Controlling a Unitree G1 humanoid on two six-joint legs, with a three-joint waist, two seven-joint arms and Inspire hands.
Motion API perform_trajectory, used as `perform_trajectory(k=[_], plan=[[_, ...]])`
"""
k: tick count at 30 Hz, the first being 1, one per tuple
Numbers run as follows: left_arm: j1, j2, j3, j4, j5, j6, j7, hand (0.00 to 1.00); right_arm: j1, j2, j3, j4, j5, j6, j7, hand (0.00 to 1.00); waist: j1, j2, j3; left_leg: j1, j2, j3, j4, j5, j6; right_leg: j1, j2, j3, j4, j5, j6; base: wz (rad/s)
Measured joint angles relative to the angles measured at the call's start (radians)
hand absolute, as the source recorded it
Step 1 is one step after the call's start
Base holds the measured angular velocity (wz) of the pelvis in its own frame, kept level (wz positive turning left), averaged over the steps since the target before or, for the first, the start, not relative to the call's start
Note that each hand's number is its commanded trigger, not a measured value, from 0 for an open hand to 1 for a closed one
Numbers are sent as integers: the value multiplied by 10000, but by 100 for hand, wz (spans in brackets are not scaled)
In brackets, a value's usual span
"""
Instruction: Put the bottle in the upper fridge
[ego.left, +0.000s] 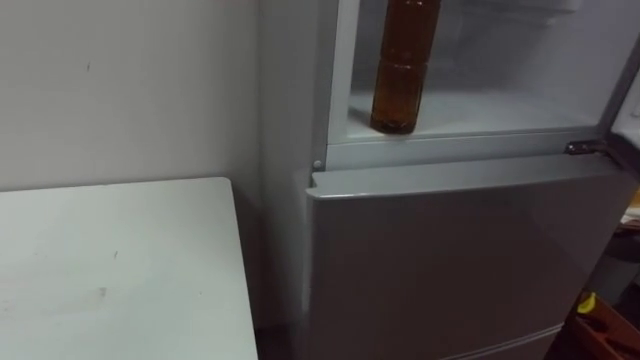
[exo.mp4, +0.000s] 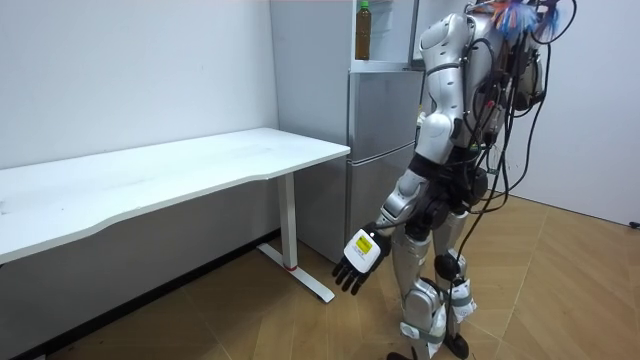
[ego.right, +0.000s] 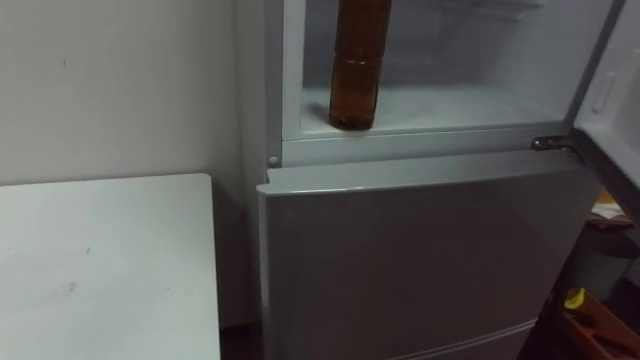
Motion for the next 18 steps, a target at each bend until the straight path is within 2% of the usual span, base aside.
perform_trajectory(k=[18], plan=[[-16, 10, 6, -2, 6, -84, 49, 0, 0, 3, 0, -62, -147, 0, 569, 0, 48, 56, 2, -6, 13, 49, 6, -1, -2, -11, 10, 23, 7, 0, -2, 0]])
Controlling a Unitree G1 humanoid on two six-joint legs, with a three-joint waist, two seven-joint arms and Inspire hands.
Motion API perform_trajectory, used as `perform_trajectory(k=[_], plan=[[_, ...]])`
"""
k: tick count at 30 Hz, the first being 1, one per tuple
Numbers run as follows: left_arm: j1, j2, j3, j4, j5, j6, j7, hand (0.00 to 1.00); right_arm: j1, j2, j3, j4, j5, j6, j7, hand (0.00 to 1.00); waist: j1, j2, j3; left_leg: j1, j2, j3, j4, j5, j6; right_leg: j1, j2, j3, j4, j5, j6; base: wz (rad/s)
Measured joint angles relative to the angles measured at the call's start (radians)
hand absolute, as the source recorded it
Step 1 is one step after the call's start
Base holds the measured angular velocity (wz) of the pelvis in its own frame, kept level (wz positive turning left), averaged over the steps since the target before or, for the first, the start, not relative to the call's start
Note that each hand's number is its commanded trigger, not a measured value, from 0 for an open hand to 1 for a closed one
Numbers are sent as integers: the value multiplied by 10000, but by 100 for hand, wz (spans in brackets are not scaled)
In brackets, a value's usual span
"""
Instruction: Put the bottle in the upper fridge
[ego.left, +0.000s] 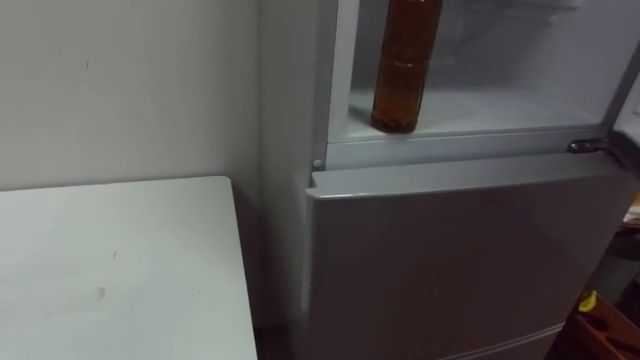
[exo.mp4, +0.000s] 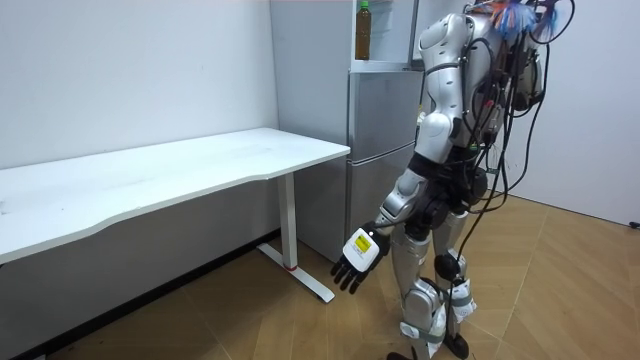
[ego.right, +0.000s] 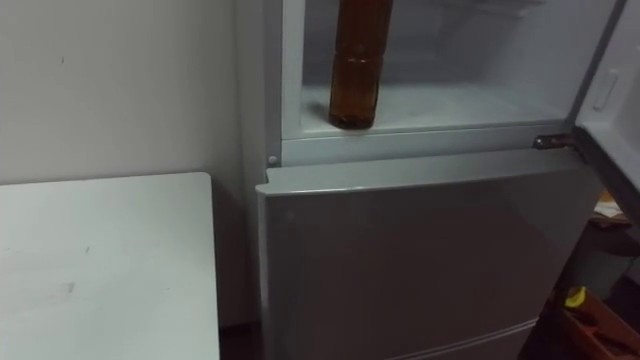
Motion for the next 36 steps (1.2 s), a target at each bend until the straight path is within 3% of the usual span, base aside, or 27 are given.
perform_trajectory(k=[12, 16, 17, 22, 30, 36], plan=[[-89, 15, -25, 581, -8, -134, -3, 0, -28, 4, 281, -1172, -719, -50, 1060, 0, 341, -6, 17, 113, 35, 176, 4, -1, -2, -25, 45, 211, 112, 10, -21, -4], [-102, 73, -225, 784, -6, -132, 129, 0, -125, 4, 282, -1887, -747, -427, 1603, 0, 513, -195, 31, 74, 63, 128, 38, -1, -2, 60, 72, 171, -32, 73, -34, 6], [-98, 70, -242, 853, -6, -131, 161, 0, -128, 6, 282, -2038, -747, -512, 1759, 0, 560, -191, 57, 76, 76, 102, 41, -1, -2, 150, 94, 148, -177, 143, -26, 7], [-127, 80, -271, 945, -1, -112, 202, 0, -171, 8, 287, -2497, -788, -857, 2537, 0, 728, -197, 23, 68, 80, -3, 25, -22, 15, 358, 108, 36, -438, 259, 2, 7], [-235, 75, -429, 948, 472, 96, 197, 0, -371, 27, 288, -2534, -879, -883, 3211, 0, 734, 80, -41, 171, 69, -40, 12, -53, 53, 643, 101, -51, -581, 369, 36, 2], [-267, 57, -432, 953, 691, 102, 198, 0, -371, 35, 288, -2532, -900, -882, 3440, 0, 723, 167, 18, 195, 70, -40, 15, -53, 54, 605, 102, -44, -573, 368, 36, 0]])
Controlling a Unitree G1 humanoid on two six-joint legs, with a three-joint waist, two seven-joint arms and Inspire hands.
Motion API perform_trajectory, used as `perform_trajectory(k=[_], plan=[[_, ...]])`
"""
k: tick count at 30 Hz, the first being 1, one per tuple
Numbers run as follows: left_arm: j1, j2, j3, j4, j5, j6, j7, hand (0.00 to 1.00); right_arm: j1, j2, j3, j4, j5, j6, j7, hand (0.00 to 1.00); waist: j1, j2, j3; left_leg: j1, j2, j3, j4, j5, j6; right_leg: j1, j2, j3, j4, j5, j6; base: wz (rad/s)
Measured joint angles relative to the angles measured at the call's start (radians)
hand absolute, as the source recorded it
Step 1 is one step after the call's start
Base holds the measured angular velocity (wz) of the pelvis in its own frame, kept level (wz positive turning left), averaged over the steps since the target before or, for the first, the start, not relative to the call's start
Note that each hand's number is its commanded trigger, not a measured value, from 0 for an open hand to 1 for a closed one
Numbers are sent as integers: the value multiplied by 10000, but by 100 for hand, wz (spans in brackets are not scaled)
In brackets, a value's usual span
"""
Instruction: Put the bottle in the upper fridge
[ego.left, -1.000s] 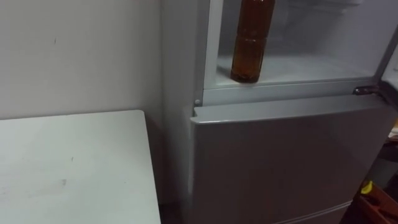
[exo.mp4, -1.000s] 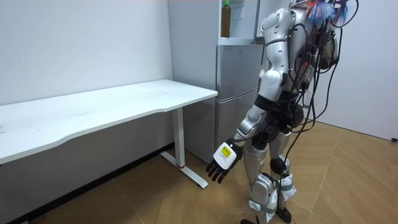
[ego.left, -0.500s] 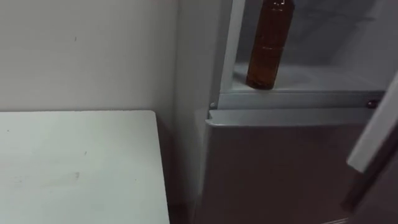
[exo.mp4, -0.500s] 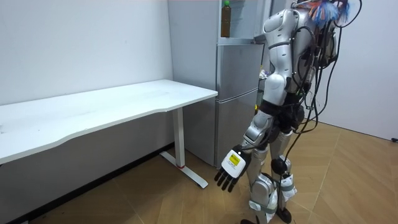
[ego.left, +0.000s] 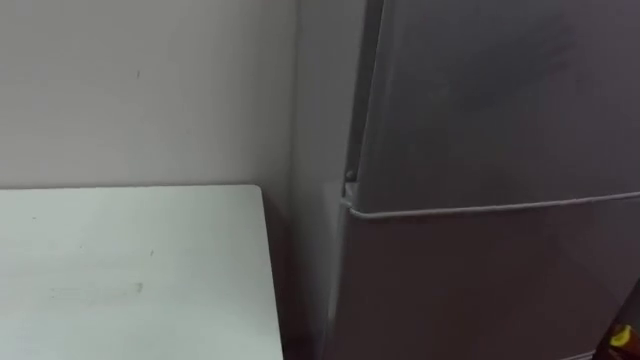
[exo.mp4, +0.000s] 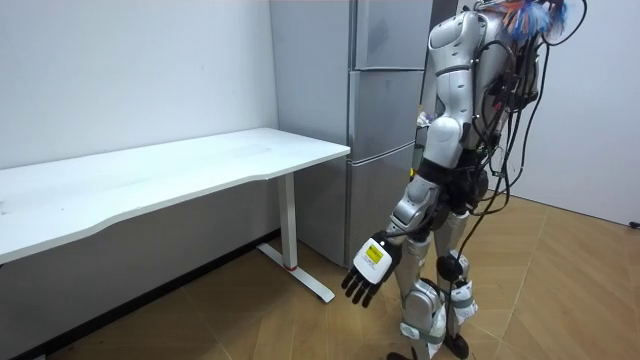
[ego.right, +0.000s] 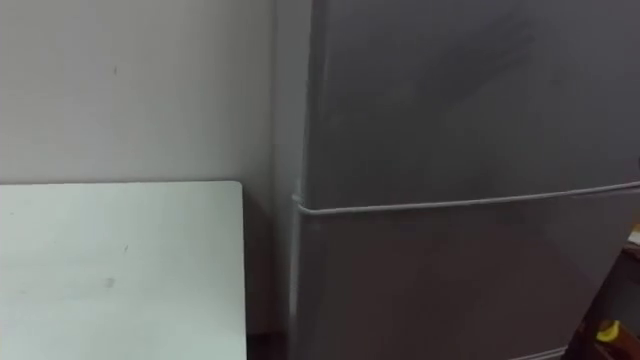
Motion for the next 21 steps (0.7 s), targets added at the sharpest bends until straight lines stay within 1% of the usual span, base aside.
perform_trajectory(k=[6, 8, 9, 13, 15, 16, 18, 21], plan=[[-1, -1, 0, -5, 158, 7, 2, 0, -4, 7, 0, -1, 0, 0, 107, 0, 8, -32, -24, -7, 1, -3, 2, 0, 0, 1, 2, -1, 1, 0, 0, 0], [-1, -1, -2, -2, 191, 7, 2, 0, -10, 7, 1, -10, 0, 0, 248, 0, 14, -27, -58, -4, 0, -3, 1, 1, 0, 18, 1, -5, 1, 1, 0, 0], [-1, -1, -4, 4, 193, 8, 2, 0, -14, 7, 1, -12, 0, 0, 290, 0, 16, -29, -59, -4, 0, -3, 1, 1, 0, 24, 1, -6, 1, 1, 0, 0], [-1, -2, -6, 21, 201, 16, 1, 0, -255, 6, 3, -55, -13, 1, 362, 0, 22, -35, -51, 4, 1, -3, 0, 1, 0, 21, -1, -6, 5, 0, 0, 0], [-4, -6, -10, 27, 203, 16, 2, 0, -447, 6, 4, -70, -13, 0, 356, 0, 21, -1, -12, 24, 1, -4, 0, 0, 0, 18, -2, -5, 10, 0, -1, 0], [-22, -7, -14, 29, 205, 16, 5, 0, -557, 6, 7, -109, -16, -1, 359, 0, 21, -28, -25, 25, 1, -7, -1, 0, 0, 15, -4, -10, 21, -3, -1, 0], [-62, -4, -31, 54, 221, 16, 11, 0, -692, 6, 36, -156, -56, -3, 370, 0, 32, 5, -3, 0, 0, -51, 10, 0, 0, 21, -5, -36, 17, -3, -1, 4], [-173, 2, -296, 131, 325, 33, 8, 0, -779, 6, 251, -222, -214, -96, 393, 0, 22, 11, -7, -20, 0, -85, 28, 1, 0, 27, -7, -61, 16, -1, -3, 4]])
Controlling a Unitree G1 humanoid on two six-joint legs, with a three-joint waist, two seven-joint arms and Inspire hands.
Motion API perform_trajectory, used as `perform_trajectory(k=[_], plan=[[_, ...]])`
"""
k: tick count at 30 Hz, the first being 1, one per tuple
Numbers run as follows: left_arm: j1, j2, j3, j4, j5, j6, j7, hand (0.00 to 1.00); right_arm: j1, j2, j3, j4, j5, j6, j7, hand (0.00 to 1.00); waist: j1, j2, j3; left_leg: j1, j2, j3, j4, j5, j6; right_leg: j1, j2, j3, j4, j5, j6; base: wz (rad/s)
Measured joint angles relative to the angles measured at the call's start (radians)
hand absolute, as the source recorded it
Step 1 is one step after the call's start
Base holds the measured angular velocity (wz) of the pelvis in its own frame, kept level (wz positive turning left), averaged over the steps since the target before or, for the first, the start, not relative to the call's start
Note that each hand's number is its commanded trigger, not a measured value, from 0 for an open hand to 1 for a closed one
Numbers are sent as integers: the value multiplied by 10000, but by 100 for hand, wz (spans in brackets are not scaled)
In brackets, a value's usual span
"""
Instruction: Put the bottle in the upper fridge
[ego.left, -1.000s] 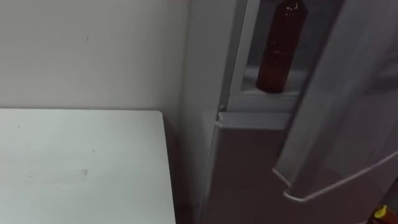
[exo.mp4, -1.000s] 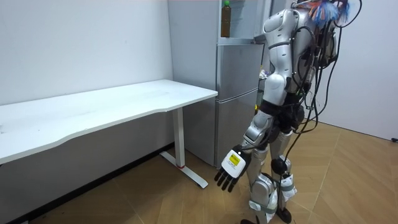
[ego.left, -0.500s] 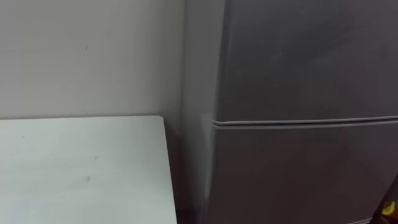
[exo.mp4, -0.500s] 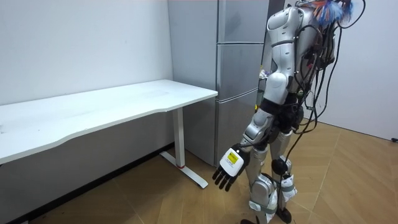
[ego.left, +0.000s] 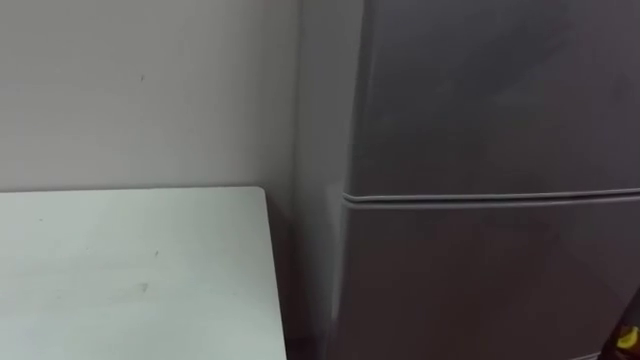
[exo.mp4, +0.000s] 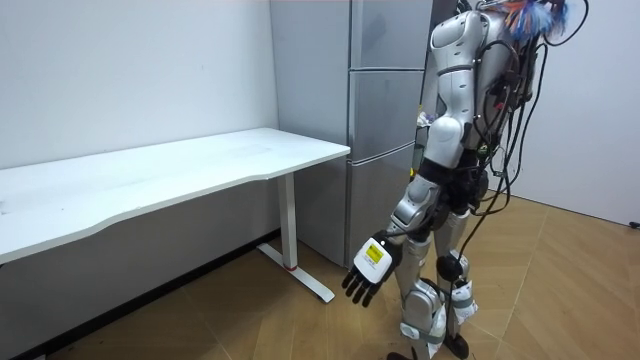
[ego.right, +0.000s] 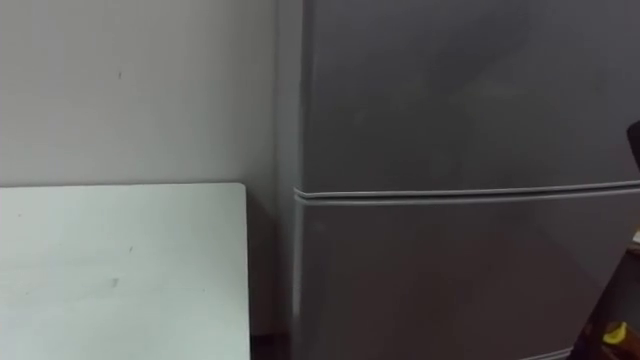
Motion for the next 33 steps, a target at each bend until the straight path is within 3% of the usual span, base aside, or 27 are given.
perform_trajectory(k=[6, 15, 17, 21, 26, 33], plan=[[-260, 1, -502, 16, 70, 93, -26, 0, -3, 0, 849, -17, -260, -9, 238, 0, 172, 42, -43, -7, -1, -79, 7, 0, 0, 0, -8, -73, -10, 4, -4, 0], [-678, 39, -586, 1, 262, 156, -29, 0, -867, 0, 1359, 661, -200, -3, 700, 0, 522, 47, -16, -31, 0, -150, 15, 1, -2, 4, -26, -239, -35, 7, -10, 2], [-741, 76, -592, 1, 273, 158, -34, 0, -1029, 0, 1583, 709, -227, 9, 758, 0, 593, 30, 43, -116, -3, -209, 37, 1, -2, 15, -30, -292, -49, 6, -10, 7], [-768, 166, -688, -11, 337, 202, -43, 0, -1153, 0, 1913, 742, -269, 20, 760, 0, 628, -45, 10, -278, -16, -414, 163, 0, -2, 41, -39, -485, -178, 22, -20, 15], [-768, 235, -853, -68, 472, 256, -52, 0, -1641, -1, 2174, 1555, -792, 141, 682, 0, 817, -68, 35, -372, -21, -511, 219, 0, -2, 132, -49, -580, -185, 22, -20, 8], [-783, 254, -870, -173, 728, 406, -88, 0, -1946, -2, 2501, 2084, -1465, 169, 624, 0, 797, -117, 42, -507, -36, -647, 346, 0, 0, 117, -73, -723, -178, 21, -19, 6]])
